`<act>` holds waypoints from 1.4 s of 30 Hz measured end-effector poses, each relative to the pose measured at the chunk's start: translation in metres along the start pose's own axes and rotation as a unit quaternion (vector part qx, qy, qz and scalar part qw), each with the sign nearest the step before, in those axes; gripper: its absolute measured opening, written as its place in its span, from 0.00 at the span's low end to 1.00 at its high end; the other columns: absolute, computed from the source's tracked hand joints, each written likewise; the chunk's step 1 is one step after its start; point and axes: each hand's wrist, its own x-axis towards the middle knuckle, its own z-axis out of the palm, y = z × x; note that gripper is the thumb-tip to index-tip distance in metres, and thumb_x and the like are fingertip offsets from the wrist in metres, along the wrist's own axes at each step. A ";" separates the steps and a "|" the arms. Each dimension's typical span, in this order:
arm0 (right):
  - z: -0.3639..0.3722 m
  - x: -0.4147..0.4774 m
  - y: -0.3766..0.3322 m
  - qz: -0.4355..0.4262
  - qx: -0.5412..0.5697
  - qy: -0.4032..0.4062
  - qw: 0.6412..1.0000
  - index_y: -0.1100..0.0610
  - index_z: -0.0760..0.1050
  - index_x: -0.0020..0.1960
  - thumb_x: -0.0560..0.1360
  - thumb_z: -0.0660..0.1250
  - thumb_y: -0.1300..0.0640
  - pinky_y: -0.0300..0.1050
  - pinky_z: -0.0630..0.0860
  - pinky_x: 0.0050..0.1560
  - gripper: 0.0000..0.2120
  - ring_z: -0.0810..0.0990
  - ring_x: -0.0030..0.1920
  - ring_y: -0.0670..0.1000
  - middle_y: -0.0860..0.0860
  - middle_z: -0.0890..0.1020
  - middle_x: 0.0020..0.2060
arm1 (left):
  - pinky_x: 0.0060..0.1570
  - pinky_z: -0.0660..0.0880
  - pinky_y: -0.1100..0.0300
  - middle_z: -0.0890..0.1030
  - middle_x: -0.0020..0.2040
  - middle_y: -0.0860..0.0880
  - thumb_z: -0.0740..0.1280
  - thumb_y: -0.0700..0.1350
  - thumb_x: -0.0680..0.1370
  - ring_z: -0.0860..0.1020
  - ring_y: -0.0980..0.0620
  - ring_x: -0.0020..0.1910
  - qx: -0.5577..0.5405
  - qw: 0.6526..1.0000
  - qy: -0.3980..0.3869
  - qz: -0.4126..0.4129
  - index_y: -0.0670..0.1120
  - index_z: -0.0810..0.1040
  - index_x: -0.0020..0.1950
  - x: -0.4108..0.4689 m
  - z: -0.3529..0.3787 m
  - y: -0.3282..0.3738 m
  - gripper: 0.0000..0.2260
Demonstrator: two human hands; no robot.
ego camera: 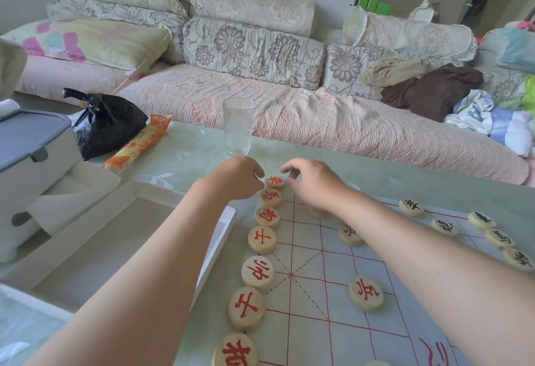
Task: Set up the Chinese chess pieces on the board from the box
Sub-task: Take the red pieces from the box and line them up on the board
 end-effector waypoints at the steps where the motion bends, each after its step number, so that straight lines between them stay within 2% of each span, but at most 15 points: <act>1: -0.001 0.004 0.000 0.003 -0.019 0.002 1.000 0.47 0.76 0.64 0.79 0.64 0.53 0.44 0.72 0.52 0.14 0.77 0.56 0.49 0.45 0.79 0.54 | 0.61 0.74 0.55 0.81 0.58 0.52 0.68 0.46 0.75 0.78 0.50 0.56 0.002 1.000 0.007 -0.006 0.52 0.79 0.60 0.002 0.002 0.000 0.13; 5: 0.000 0.018 0.000 0.024 -0.061 -0.055 0.996 0.46 0.74 0.69 0.78 0.68 0.46 0.44 0.71 0.56 0.20 0.76 0.61 0.49 0.44 0.79 0.59 | 0.63 0.72 0.51 0.79 0.60 0.52 0.64 0.44 0.77 0.76 0.48 0.60 0.010 1.000 -0.004 -0.001 0.53 0.77 0.64 0.003 0.014 0.002 0.16; 9: 0.004 0.028 -0.002 0.022 -0.058 -0.059 0.996 0.43 0.80 0.61 0.75 0.70 0.39 0.42 0.69 0.47 0.17 0.78 0.54 0.48 0.43 0.81 0.52 | 0.59 0.75 0.50 0.81 0.56 0.48 0.64 0.44 0.77 0.77 0.46 0.56 0.024 1.000 -0.005 0.016 0.50 0.81 0.59 0.005 0.017 0.000 0.12; 11: 0.005 0.028 -0.002 0.024 -0.058 -0.059 0.996 0.44 0.80 0.59 0.74 0.70 0.38 0.42 0.70 0.47 0.17 0.79 0.53 0.48 0.43 0.81 0.52 | 0.60 0.74 0.51 0.81 0.57 0.48 0.64 0.46 0.78 0.77 0.46 0.57 0.023 1.000 -0.003 0.018 0.48 0.81 0.59 0.005 0.015 0.001 0.12; 16: 0.004 0.020 -0.001 0.023 -0.054 -0.060 0.996 0.44 0.77 0.59 0.73 0.68 0.34 0.45 0.73 0.50 0.20 0.78 0.53 0.48 0.43 0.80 0.51 | 0.63 0.72 0.55 0.79 0.62 0.50 0.64 0.45 0.78 0.76 0.49 0.61 0.003 1.000 -0.008 0.016 0.50 0.78 0.65 0.003 0.014 -0.001 0.15; 20: -0.002 0.008 -0.006 0.033 -0.022 -0.032 0.999 0.44 0.75 0.59 0.75 0.66 0.35 0.45 0.70 0.47 0.18 0.77 0.52 0.48 0.42 0.79 0.51 | 0.59 0.71 0.58 0.79 0.60 0.51 0.64 0.45 0.79 0.76 0.49 0.59 -0.020 1.000 -0.007 0.004 0.51 0.74 0.67 -0.001 0.009 0.000 0.16; 23: -0.004 -0.004 -0.010 0.019 -0.025 -0.038 0.999 0.42 0.78 0.53 0.74 0.68 0.41 0.43 0.69 0.46 0.10 0.78 0.52 0.47 0.40 0.80 0.48 | 0.57 0.74 0.58 0.81 0.54 0.52 0.68 0.46 0.76 0.78 0.51 0.54 -0.007 1.000 -0.008 0.015 0.51 0.80 0.58 -0.005 0.003 -0.002 0.11; 26: -0.001 -0.013 -0.014 0.002 -0.028 -0.066 0.997 0.42 0.79 0.55 0.72 0.70 0.45 0.42 0.72 0.48 0.12 0.79 0.53 0.46 0.40 0.81 0.50 | 0.53 0.78 0.57 0.82 0.49 0.54 0.73 0.50 0.72 0.80 0.53 0.49 -0.002 0.999 -0.035 0.020 0.53 0.83 0.53 -0.010 0.000 -0.008 0.10; 30: 0.003 -0.016 -0.018 0.005 -0.016 -0.062 0.998 0.42 0.80 0.54 0.73 0.69 0.47 0.43 0.75 0.53 0.10 0.78 0.55 0.47 0.41 0.82 0.53 | 0.52 0.79 0.56 0.83 0.49 0.52 0.75 0.51 0.70 0.81 0.53 0.47 -0.008 0.999 -0.039 0.019 0.51 0.83 0.53 -0.013 0.000 -0.009 0.13; 34: 0.005 -0.017 -0.019 0.009 -0.009 -0.072 0.997 0.41 0.80 0.54 0.73 0.69 0.47 0.43 0.75 0.52 0.10 0.79 0.53 0.47 0.40 0.81 0.52 | 0.53 0.78 0.57 0.82 0.49 0.53 0.75 0.53 0.70 0.80 0.53 0.48 0.005 0.999 -0.041 0.017 0.50 0.82 0.55 -0.014 -0.001 -0.010 0.16; 38: -0.008 -0.025 -0.014 0.029 0.031 -0.038 0.998 0.42 0.79 0.55 0.75 0.68 0.47 0.43 0.75 0.51 0.09 0.78 0.50 0.46 0.40 0.82 0.49 | 0.53 0.74 0.60 0.79 0.50 0.53 0.74 0.53 0.72 0.76 0.52 0.49 0.013 1.000 -0.015 0.021 0.50 0.80 0.57 -0.014 -0.007 -0.004 0.16; 40: -0.015 -0.033 -0.011 0.032 0.026 -0.038 0.998 0.43 0.80 0.54 0.75 0.69 0.48 0.43 0.75 0.51 0.09 0.79 0.49 0.46 0.41 0.82 0.49 | 0.50 0.75 0.60 0.80 0.50 0.52 0.74 0.51 0.72 0.77 0.52 0.47 0.030 0.999 -0.010 0.031 0.50 0.81 0.53 -0.016 -0.010 0.002 0.11; 42: -0.019 -0.043 -0.012 0.020 0.015 -0.066 0.998 0.43 0.82 0.53 0.73 0.70 0.48 0.41 0.74 0.49 0.09 0.79 0.47 0.45 0.41 0.83 0.48 | 0.45 0.75 0.60 0.81 0.46 0.52 0.75 0.52 0.70 0.78 0.52 0.43 0.062 0.997 -0.036 0.024 0.52 0.81 0.46 -0.021 -0.014 0.009 0.08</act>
